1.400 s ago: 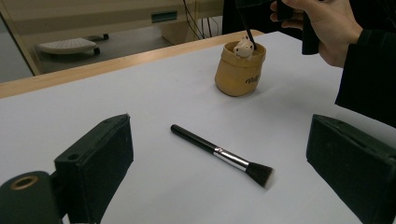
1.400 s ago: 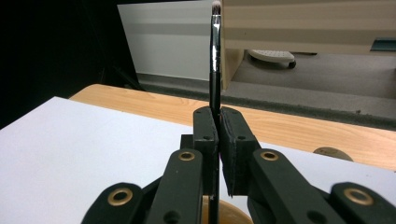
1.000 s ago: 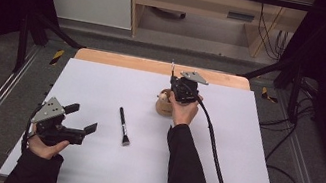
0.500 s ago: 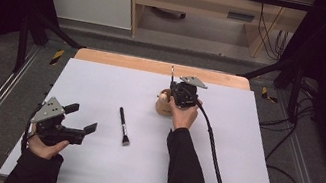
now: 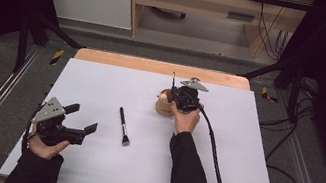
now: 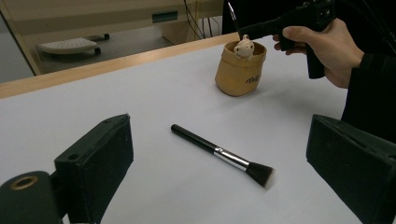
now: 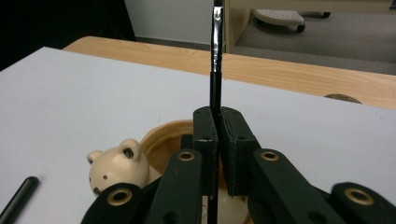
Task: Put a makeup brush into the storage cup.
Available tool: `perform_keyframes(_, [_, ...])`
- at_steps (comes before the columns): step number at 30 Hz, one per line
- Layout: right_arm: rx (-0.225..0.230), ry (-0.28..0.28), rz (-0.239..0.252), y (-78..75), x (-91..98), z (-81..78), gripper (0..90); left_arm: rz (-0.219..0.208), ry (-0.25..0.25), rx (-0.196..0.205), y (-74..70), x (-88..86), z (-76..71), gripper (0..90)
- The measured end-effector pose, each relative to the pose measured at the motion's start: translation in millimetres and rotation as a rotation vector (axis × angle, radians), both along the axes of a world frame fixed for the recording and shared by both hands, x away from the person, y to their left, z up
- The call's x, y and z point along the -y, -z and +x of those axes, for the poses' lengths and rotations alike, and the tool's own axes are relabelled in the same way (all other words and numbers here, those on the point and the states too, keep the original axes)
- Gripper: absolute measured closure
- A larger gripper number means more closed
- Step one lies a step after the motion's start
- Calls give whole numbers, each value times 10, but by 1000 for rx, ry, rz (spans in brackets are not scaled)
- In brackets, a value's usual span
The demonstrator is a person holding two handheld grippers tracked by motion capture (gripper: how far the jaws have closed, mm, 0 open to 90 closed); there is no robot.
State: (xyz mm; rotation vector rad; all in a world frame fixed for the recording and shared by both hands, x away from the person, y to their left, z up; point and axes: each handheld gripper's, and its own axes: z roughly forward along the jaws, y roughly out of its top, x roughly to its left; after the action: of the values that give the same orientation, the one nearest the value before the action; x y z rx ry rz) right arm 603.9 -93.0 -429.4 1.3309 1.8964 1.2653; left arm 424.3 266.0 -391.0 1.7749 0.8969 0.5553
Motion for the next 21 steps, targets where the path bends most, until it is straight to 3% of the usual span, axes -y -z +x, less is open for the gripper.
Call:
perform_keyframes(9, [2, -16, -5, -29, 59, -97, 824, 2, 2, -1, 6, 9, 1, 68])
perform_keyframes(16, [1, -74, 0, -125, 120, -195, 740, 3, -2, -3, 15, 18, 5, 67])
perform_keyframes(17, [6, -103, 8, -173, 133, -243, 711, 3, -3, -3, 15, 13, 5, 67])
perform_keyframes(21, [34, -132, 33, -272, 172, -360, 658, 5, -4, -3, 12, 6, 4, 67])
